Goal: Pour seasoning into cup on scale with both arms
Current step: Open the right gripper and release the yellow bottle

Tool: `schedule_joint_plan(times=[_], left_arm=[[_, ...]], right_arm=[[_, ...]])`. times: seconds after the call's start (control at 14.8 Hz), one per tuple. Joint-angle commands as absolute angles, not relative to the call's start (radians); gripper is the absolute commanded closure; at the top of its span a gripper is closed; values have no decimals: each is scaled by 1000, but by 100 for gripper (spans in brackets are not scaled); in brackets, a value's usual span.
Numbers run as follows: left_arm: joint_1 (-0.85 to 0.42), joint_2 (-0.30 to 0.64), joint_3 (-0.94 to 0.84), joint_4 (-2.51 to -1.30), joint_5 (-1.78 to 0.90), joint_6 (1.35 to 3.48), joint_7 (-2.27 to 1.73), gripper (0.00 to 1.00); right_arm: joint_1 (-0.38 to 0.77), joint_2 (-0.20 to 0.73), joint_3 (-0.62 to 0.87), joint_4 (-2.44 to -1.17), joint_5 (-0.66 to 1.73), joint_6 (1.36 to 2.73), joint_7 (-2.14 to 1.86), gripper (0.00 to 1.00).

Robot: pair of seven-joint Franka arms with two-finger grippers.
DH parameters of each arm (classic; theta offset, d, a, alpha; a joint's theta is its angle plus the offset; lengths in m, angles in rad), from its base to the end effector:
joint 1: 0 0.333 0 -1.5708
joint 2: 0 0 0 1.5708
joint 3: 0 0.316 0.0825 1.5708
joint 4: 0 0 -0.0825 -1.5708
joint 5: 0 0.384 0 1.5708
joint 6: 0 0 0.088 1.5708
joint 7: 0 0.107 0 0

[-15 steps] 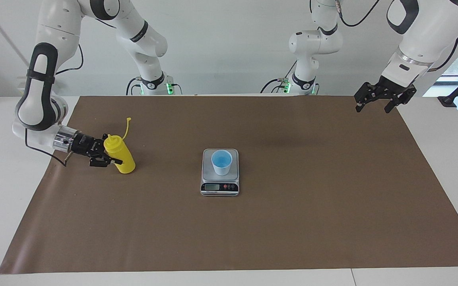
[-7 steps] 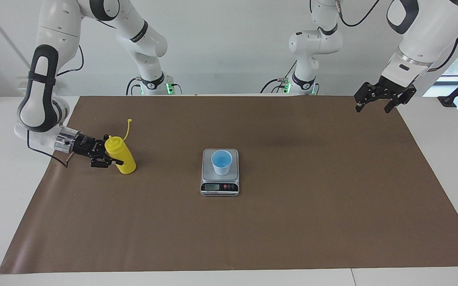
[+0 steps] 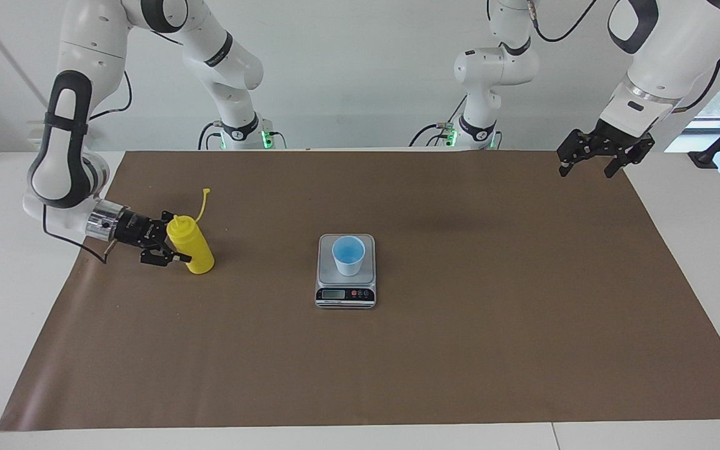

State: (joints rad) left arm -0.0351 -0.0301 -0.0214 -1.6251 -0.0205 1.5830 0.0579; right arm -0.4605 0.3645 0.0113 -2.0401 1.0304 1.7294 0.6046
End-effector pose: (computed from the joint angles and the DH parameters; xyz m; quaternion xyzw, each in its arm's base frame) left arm 0.5445 -0.0331 0.6165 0.9983 -0.0570 -0.0060 0.0099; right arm 0.5239 -0.1653 0.2617 -0.5911 0.6149 0.3214 0.4113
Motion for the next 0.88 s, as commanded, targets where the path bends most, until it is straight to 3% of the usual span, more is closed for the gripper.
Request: schedule_joint_plan(times=[0.0, 0.81], left_arm=[[-28, -29, -21, -1614, -35, 1565, 67, 0], [-28, -29, -21, -1614, -35, 1565, 67, 0]], right_arm=[[-468, 354, 17, -2048, 1039, 1735, 597, 0], [-555, 350, 12, -2042, 957, 1657, 597, 0]])
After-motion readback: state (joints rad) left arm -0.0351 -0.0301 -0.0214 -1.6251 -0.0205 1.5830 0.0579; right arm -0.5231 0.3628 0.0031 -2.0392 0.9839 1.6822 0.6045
